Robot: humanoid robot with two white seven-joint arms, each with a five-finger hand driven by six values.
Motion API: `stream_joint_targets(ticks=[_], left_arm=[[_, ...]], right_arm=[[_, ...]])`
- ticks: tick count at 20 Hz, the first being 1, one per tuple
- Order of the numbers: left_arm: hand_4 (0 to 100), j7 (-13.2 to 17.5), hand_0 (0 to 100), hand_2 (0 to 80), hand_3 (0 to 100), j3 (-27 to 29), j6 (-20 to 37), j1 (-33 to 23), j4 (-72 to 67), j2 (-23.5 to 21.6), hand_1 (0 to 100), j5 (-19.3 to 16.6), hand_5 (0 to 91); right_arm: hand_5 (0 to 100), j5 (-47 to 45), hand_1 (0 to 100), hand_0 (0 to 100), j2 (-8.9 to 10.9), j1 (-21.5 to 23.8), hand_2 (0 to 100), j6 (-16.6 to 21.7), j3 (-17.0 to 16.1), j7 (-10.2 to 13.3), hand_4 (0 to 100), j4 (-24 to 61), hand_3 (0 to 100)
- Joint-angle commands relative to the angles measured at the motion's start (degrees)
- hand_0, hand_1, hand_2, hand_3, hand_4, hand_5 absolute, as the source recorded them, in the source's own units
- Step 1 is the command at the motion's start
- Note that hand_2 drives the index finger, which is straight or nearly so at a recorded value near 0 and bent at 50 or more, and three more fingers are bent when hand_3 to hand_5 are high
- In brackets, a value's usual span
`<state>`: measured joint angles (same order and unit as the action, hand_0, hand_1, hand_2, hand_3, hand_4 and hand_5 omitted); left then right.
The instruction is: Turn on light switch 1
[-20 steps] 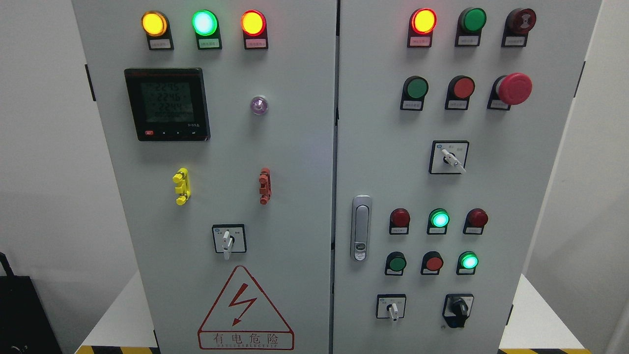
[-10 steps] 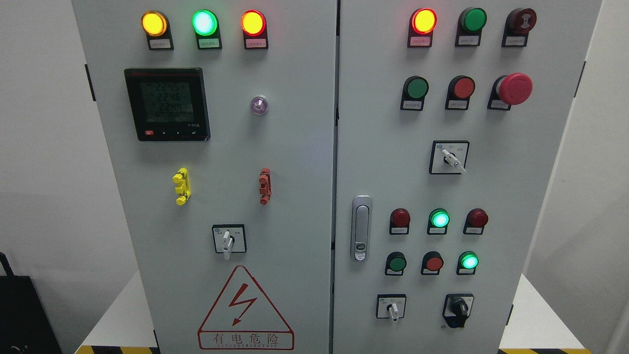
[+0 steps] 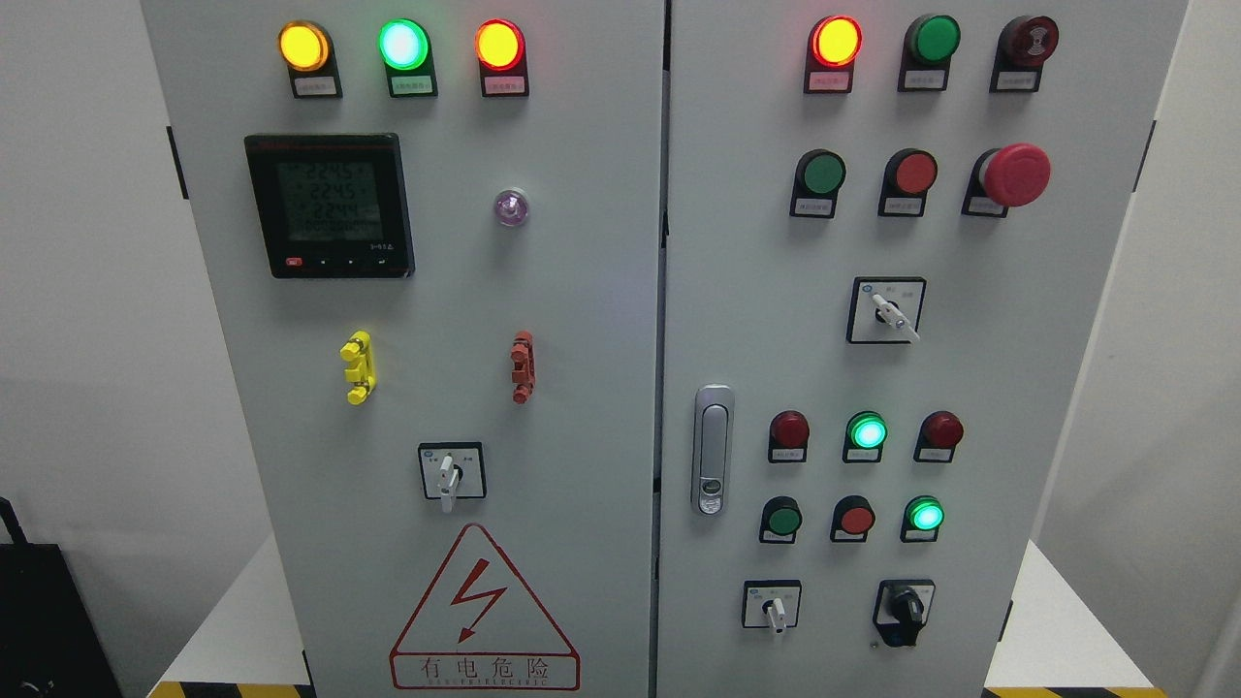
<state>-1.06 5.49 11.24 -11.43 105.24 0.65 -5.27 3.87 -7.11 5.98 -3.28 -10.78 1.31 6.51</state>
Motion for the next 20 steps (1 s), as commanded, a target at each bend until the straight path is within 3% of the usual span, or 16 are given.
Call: stream_joint_targets(ticks=[1, 4, 8, 10, 15, 17, 20], left_arm=[[82, -3.24, 0, 45.8, 70, -6.53, -3.40, 2.81, 7.34, 0.93, 29, -0.09, 72.9], [83, -6.13, 0, 46.9, 72, -9.52, -5.61, 2.90, 8.84, 0.93, 29, -0.17, 75.3], [89, -13.51, 0, 50.9, 80, -13.12, -8.07, 3.08, 10.16, 2.24, 32, -1.14, 80.8], [90, -18.43, 0, 52.3, 83, -16.72, -10.26, 2.90, 10.34, 2.69, 34, -3.50, 82.9], [91, -20.73, 0, 53.1, 85, -18.67, -14.74, 3.69, 10.34, 4.01, 36, -7.11, 85.3], [92, -22.49, 0, 53.0, 86, -19.37, -16.42, 5.45, 10.34, 4.27, 36, -7.12, 85.5], [92, -22.58, 0, 53.2, 87, -19.37, -17.47, 7.90, 10.08, 4.62, 37, -7.21, 85.7]], right_arm=[[0, 0.00, 0, 0, -0.01, 0.00, 0, 0.02, 0.05, -0.08, 0, 0.00, 0], [0, 0.00, 0, 0, -0.01, 0.00, 0, 0.02, -0.03, 0.01, 0, 0.00, 0], [0, 0.00, 0, 0, -0.01, 0.00, 0, 0.02, 0.05, 0.01, 0, 0.00, 0], [0, 0.00, 0, 0, -0.01, 0.00, 0, 0.02, -0.03, -0.08, 0, 0.00, 0], [0, 0.00, 0, 0, -0.01, 0.00, 0, 0.02, -0.03, 0.01, 0, 0.00, 0], [0, 0.00, 0, 0, -0.01, 0.00, 0, 0.02, -0.03, 0.01, 0, 0.00, 0], [0, 0.00, 0, 0, -0.01, 0.00, 0, 0.02, -0.03, 0.01, 0, 0.00, 0]])
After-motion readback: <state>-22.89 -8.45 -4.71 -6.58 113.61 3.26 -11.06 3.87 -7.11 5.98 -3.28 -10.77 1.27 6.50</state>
